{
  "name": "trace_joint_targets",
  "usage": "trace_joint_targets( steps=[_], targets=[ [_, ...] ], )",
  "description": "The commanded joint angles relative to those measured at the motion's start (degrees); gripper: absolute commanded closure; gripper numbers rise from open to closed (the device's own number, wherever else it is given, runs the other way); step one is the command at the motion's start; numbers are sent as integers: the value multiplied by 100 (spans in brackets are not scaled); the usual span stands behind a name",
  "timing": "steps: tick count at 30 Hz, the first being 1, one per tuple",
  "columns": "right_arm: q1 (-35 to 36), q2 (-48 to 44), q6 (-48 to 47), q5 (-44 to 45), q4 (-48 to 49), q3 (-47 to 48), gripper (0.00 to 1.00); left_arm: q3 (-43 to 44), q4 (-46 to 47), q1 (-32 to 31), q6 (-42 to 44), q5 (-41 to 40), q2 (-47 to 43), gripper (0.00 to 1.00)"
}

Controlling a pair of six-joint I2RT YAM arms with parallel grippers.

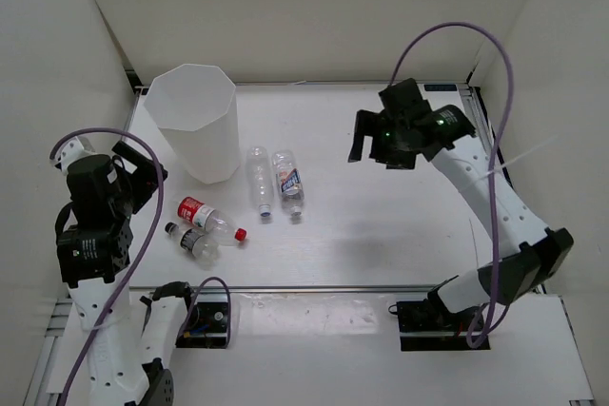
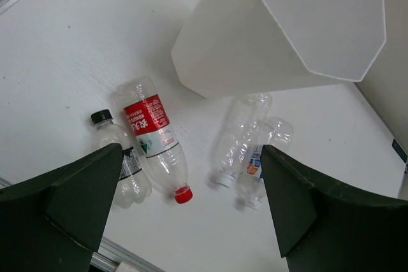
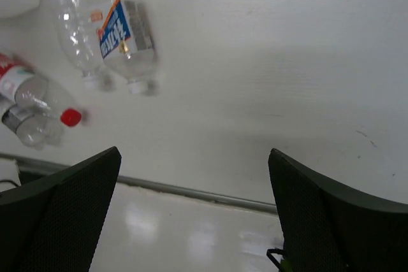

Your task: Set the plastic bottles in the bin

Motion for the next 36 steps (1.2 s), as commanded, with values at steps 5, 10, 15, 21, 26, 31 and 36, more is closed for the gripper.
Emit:
trace_joint_targets(
  steps=[5, 10, 15, 21, 26, 31, 36],
  targets=[
    [261, 1736, -454, -850, -651, 1117, 0, -343, 561, -164, 214, 15, 170, 0],
    [551, 2660, -849, -1114, -248, 1425, 0, -545, 1001, -164, 214, 350, 573, 0],
    [551, 3504, -849, -1439, -19, 1927, 0, -195, 1563, -216, 109, 350, 1137, 0],
    [551, 4041, -849, -1870, 552, 2041, 0, 507, 1907, -410, 249, 298, 2146, 0],
    [551, 4348, -902, -2327, 860, 2173, 0, 1080, 2030, -585, 311, 148, 2903, 0],
    [551, 4787, -955, -2564, 931, 2603, 0, 1204, 2082, -638, 250, 148, 3501, 0],
    [551, 5087, -955, -2819, 1044, 3025, 0, 1046, 2083, -638, 127, 148, 3765, 3]
  ],
)
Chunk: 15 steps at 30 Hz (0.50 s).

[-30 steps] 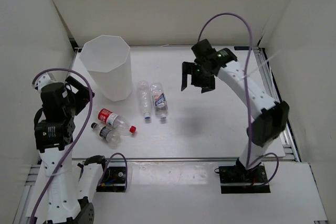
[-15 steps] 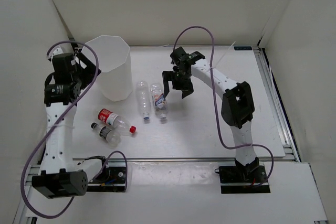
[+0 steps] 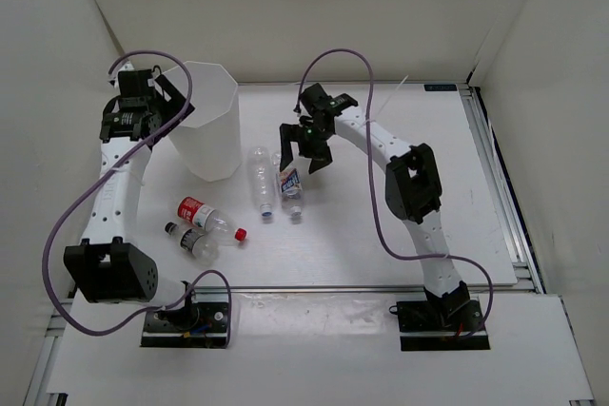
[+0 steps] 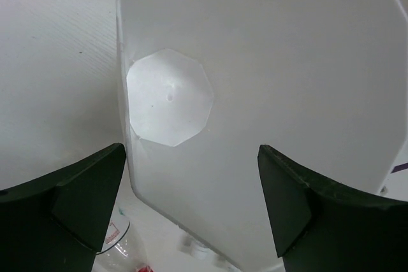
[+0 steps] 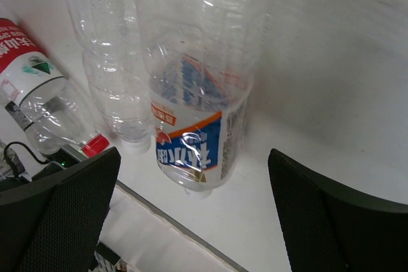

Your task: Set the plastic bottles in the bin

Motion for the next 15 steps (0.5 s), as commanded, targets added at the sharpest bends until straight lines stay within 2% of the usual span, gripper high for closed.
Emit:
trace_joint_targets(
  steps=[1, 6, 7, 10, 11, 15],
  targets=[
    [0, 124, -59, -445, 205, 348, 0, -58, 65, -37, -59, -20, -22, 6],
    [0, 387, -5, -569, 258, 401, 0, -190, 4, -37, -112, 225, 31, 24],
    [0, 448, -5, -569, 258, 401, 0, -190, 4, -37, -112, 304, 31, 31],
    [0, 554, 47, -569, 311, 401, 0, -295, -136, -37, -164, 357, 31, 42],
    [0, 554, 47, -569, 311, 401, 0, -296, -233, -37, -165, 358, -30, 49],
    [0, 738, 100, -569, 311, 463, 0, -366, -672, -37, -313, 358, -215, 58]
  ],
)
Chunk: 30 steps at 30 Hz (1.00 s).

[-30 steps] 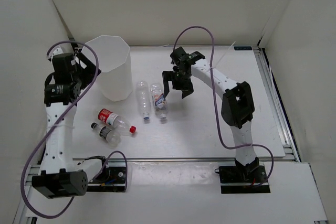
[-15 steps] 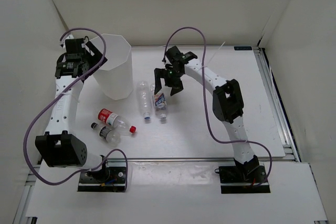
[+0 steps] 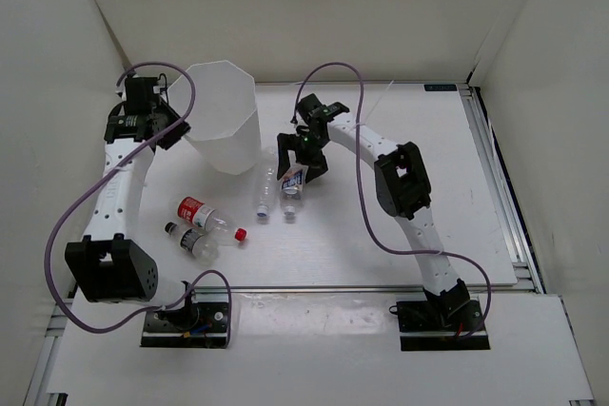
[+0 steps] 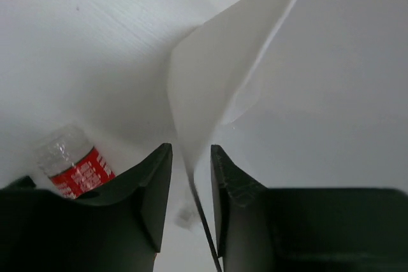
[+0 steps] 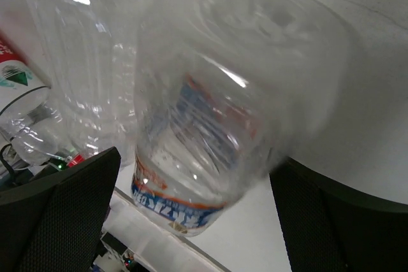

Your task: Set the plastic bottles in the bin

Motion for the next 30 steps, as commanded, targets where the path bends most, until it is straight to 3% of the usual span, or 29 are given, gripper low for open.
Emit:
trace_joint_targets(
  steps=[1, 7, 16, 18, 22, 24, 27, 30],
  targets=[
    [0, 66, 63, -95, 108, 251, 0, -19, -609, -44, -165, 172, -298, 60],
    [0, 118, 116, 46, 108, 32, 3, 122, -1427, -44, -385, 286, -597, 66],
    [0, -66, 177, 450, 108, -338, 29, 236, -1595, -44, -482, 102, -984, 66],
    [0, -119, 177, 450, 55, -338, 42, 289, -1524, -44, -421, 102, -984, 63],
    [0, -521, 230, 687, -59, -338, 55, 570, -1472, -44, -307, 49, -791, 56],
    [-52, -733, 308, 766, -59, -338, 62, 623, -1472, -44, -306, 49, -738, 47],
    [-158, -1304, 501, 828, -112, -286, 64, 799, -1419, -44, -254, -57, -686, 31],
    [-272, -1805, 590, 828, -112, 91, 70, 1001, -1366, -44, -254, -57, -685, 24]
  ],
)
